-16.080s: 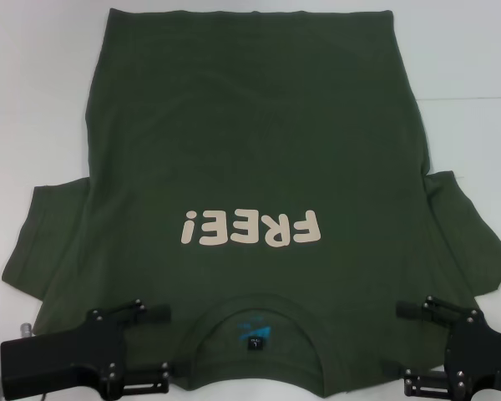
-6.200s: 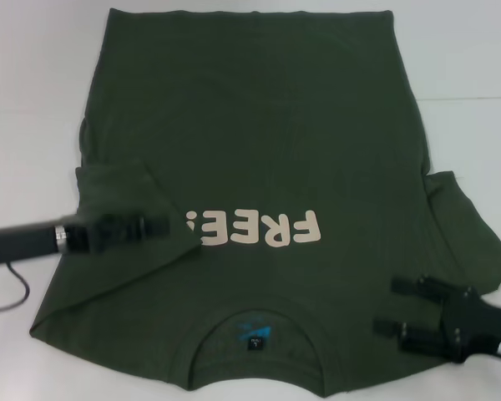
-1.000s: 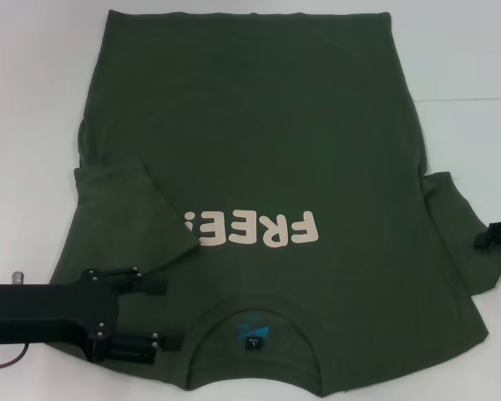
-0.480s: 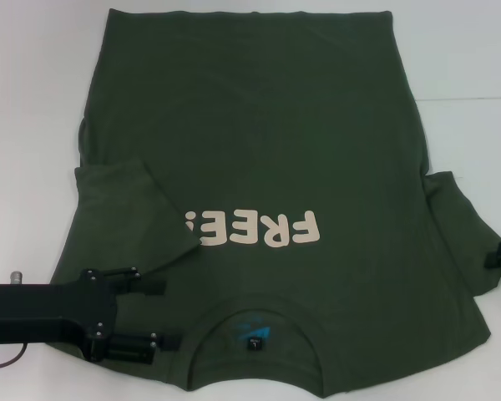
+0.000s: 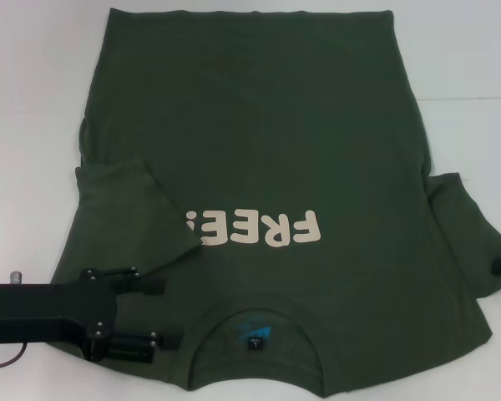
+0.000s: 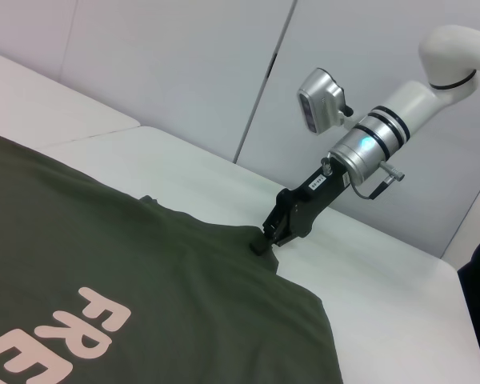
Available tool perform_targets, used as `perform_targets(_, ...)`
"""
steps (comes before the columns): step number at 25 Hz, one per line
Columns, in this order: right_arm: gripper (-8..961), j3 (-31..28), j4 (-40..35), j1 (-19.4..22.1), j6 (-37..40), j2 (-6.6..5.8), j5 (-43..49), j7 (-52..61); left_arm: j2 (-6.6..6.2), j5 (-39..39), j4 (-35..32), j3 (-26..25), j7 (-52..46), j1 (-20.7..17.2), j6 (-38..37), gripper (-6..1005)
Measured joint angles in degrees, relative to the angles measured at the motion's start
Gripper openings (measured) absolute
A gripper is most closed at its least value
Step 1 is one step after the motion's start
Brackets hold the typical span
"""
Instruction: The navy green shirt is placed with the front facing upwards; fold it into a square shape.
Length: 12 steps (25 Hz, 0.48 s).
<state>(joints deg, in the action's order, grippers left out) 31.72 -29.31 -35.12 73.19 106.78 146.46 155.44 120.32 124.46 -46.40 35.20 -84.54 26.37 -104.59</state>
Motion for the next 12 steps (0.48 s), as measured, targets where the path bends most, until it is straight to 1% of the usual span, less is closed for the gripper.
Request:
perform_targets(5, 37, -1.1, -2.0, 0.8, 0.0, -0.07, -0.5, 0.0, 0.0, 0.0, 0.0, 0.0, -0.5, 0.0, 0.0, 934)
perform_targets(12, 38, -6.4, -7.6, 2.5, 2.6, -0.23, -0.9, -0.1, 0.0, 0.0, 0.0, -0.3, -0.6, 0.0, 0.0, 935)
